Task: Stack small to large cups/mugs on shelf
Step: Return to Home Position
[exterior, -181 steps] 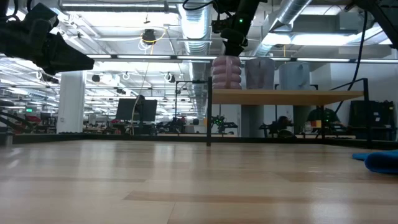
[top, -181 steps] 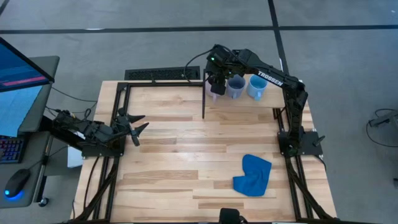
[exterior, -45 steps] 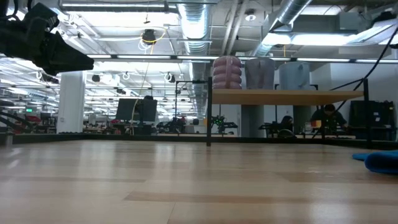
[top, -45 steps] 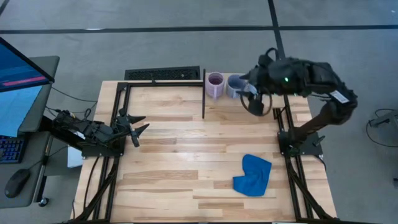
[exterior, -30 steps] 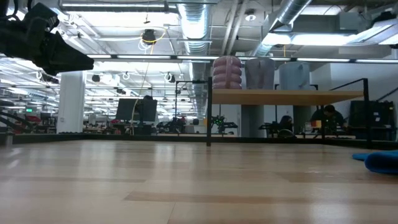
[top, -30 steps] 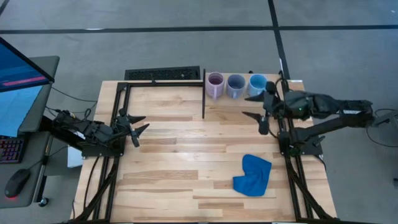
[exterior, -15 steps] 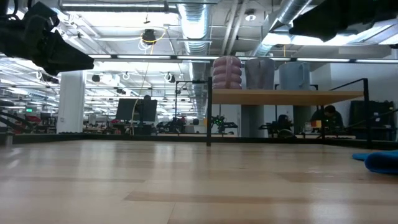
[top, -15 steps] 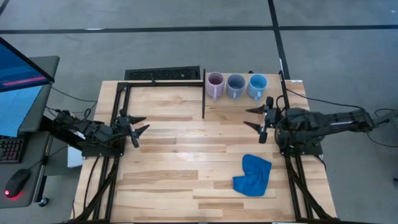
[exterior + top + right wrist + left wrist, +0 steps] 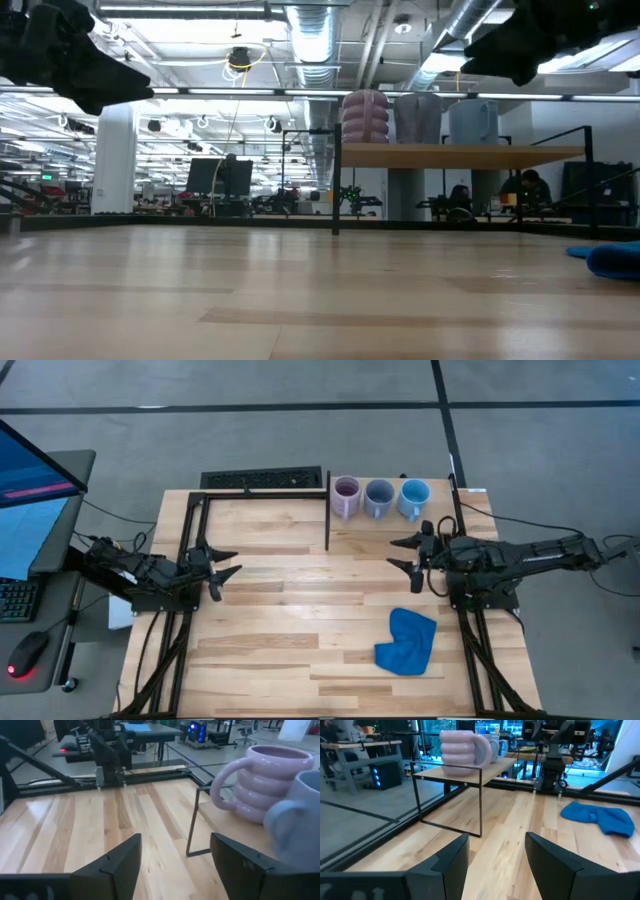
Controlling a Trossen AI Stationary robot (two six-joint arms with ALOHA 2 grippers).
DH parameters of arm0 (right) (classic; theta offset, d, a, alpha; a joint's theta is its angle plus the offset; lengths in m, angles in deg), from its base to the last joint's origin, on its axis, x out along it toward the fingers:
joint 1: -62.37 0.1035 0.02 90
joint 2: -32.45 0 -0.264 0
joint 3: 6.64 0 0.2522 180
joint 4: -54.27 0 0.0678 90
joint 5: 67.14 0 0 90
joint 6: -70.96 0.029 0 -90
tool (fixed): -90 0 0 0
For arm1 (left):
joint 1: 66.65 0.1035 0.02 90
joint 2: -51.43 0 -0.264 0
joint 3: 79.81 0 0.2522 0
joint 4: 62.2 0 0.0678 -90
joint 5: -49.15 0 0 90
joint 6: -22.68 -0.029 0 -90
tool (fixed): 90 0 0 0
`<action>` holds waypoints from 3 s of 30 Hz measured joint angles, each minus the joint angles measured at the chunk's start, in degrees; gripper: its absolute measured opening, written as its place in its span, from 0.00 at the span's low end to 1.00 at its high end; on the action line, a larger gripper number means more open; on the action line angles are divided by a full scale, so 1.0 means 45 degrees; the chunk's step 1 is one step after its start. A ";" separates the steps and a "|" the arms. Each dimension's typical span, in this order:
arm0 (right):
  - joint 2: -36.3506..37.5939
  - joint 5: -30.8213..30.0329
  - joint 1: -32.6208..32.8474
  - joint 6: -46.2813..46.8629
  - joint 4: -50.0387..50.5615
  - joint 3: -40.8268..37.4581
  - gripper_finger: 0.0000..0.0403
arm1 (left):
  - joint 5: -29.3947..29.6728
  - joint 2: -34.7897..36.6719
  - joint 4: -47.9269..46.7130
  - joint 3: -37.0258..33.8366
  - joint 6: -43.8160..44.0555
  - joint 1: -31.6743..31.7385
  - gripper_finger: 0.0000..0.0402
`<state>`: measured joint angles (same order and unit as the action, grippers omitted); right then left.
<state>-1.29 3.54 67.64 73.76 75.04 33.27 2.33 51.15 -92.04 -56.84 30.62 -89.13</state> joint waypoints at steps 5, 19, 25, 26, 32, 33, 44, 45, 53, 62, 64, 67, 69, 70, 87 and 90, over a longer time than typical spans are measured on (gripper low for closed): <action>-0.0343 0.0093 0.0078 -0.0652 -0.0035 0.0010 0.51 | 0.0080 0.0000 -0.0010 0.0000 -0.0080 0.0000 0.46; 0.0509 -0.0038 -0.0183 -0.1219 -0.1604 -0.1885 0.05 | 0.1544 -0.0073 0.1201 -0.0925 -0.0994 0.0139 0.37; 0.1926 0.1925 -0.1090 -0.1497 -0.3884 -0.3710 0.02 | -0.0878 -0.0073 0.2669 -0.0950 -0.2801 0.0827 0.26; 0.2135 0.2414 -0.1325 -0.1495 -0.4048 -0.3882 0.02 | -0.1258 -0.0073 0.2768 -0.0950 -0.2914 0.1029 0.24; 0.2993 0.4318 -0.2944 -0.1292 -0.4082 -0.4464 0.01 | -0.3232 -0.0078 0.2937 -0.0956 -0.2901 0.2706 0.12; 0.3085 0.4546 -0.3201 -0.1268 -0.4090 -0.4563 0.01 | -0.3349 -0.0076 0.3103 -0.1030 -0.2902 0.3031 0.10; 0.3182 0.6117 -0.5169 -0.0897 -0.4935 -0.5720 0.00 | -0.5234 -0.0102 0.3385 -0.1499 -0.2871 0.6451 0.01; 0.3169 0.6264 -0.5298 -0.0837 -0.4967 -0.5727 0.00 | -0.5426 -0.0102 0.3383 -0.1499 -0.2884 0.6714 0.01; 0.3331 0.7068 -0.5907 -0.0954 -0.5005 -0.5727 0.00 | -0.7221 -0.0102 0.3127 -0.1499 -0.2737 0.8423 0.00; 0.3352 0.8162 -0.7058 -0.1024 -0.4536 -0.5727 0.00 | -0.8156 -0.0102 0.2973 -0.1499 -0.2697 0.9321 0.00; 0.3352 0.8276 -0.7226 -0.1029 -0.4524 -0.5727 0.01 | -0.8202 -0.0102 0.2961 -0.1499 -0.2669 0.9413 0.00; 0.3361 0.8475 -0.7427 -0.1018 -0.4496 -0.5727 0.01 | -0.8204 -0.0102 0.2952 -0.1499 -0.2658 0.9561 0.00; 0.3365 0.8472 -0.7467 -0.0913 -0.4379 -0.5727 0.01 | -0.8208 -0.0102 0.2948 -0.1499 -0.2576 0.9644 0.00; 0.3376 0.8465 -0.7480 -0.0900 -0.4267 -0.5719 0.01 | -0.8204 -0.0102 0.2944 -0.1499 -0.2504 0.9670 0.00; 0.4958 0.8012 -0.6949 -0.0399 -0.2227 -0.5746 0.00 | -0.8505 -0.0102 0.2895 -0.1509 -0.2146 0.9680 0.00; 0.5410 0.7719 -0.6879 -0.0238 -0.1871 -0.5634 0.00 | -0.8512 -0.0102 0.2895 -0.1509 -0.2144 0.9677 0.00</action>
<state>23.06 38.27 36.69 72.69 66.63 7.92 -35.98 50.69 -79.01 -63.63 20.97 -45.58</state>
